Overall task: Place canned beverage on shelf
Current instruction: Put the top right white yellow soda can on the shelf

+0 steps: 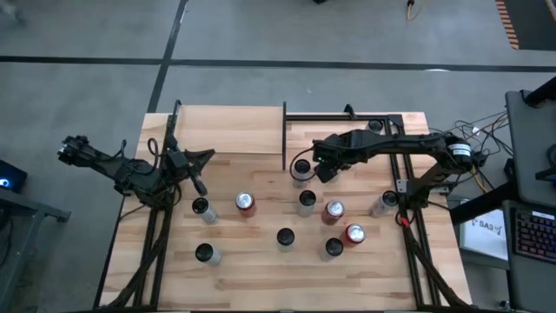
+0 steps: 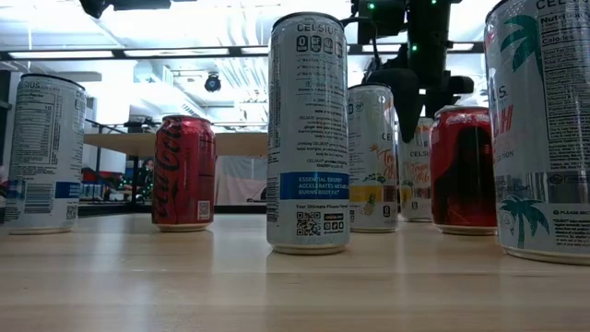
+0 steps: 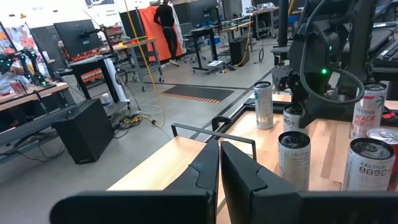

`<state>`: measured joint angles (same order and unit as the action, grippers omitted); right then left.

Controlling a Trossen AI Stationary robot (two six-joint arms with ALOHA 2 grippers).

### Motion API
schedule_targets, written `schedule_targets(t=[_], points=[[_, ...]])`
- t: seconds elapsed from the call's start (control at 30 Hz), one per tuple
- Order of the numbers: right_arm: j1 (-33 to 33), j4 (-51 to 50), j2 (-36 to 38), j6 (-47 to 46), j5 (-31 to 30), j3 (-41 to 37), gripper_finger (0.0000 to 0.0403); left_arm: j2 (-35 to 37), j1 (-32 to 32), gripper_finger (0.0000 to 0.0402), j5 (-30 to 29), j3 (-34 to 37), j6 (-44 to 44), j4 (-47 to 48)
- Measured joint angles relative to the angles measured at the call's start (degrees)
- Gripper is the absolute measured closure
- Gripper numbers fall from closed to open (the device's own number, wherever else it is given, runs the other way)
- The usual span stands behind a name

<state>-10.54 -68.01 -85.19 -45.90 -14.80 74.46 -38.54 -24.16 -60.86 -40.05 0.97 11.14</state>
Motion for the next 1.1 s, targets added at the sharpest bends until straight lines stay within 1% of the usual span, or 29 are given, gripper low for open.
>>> schedule_targets(t=[0.1, 0.23, 0.33, 0.5, 0.6, 0.7, 0.83, 0.97, 1.1], points=[[-0.01, -2.42, 1.31, 0.03, -0.67, 1.73, 0.016, 0.0, 0.02, 0.0402, 0.0, 0.0, 0.0, -0.02], [0.01, -7.18, 3.31, -0.01, -4.4, 6.22, 0.016, 0.0, 0.01, 0.0402, 0.0, 0.0, 0.0, -0.02], [-0.01, -8.58, 4.12, 0.48, -8.31, 11.02, 0.016, 0.0, 0.0, 0.0402, 0.0, 0.0, 0.0, -0.07], [0.01, -7.54, 3.83, 6.5, -16.17, 20.58, 0.016, 0.0, -0.01, 0.0402, 0.0, 0.0, 0.0, -0.27], [-0.05, -3.98, 2.97, 12.28, -18.46, 25.71, 0.016, 0.0, 0.01, 0.0402, 0.0, 0.0, 0.11, -0.57], [-0.05, 2.87, 1.66, 19.25, -17.17, 29.59, 0.016, 0.0, 0.01, 0.0402, 0.0, 0.0, 1.12, -0.87], [-0.01, 8.67, -2.14, 26.07, -10.5, 35.35, 0.016, 0.06, 0.0, 0.0402, -0.02, 0.0, 2.88, -1.89], [0.03, 8.13, -7.73, 29.82, -7.11, 42.59, 0.016, 0.16, 0.01, 0.0402, -0.04, 0.0, 3.19, -1.9], [-0.04, 4.82, -13.28, 33.27, -3.22, 49.24, 0.016, 0.15, 0.02, 0.0402, -0.03, 0.0, 3.15, -1.88]])
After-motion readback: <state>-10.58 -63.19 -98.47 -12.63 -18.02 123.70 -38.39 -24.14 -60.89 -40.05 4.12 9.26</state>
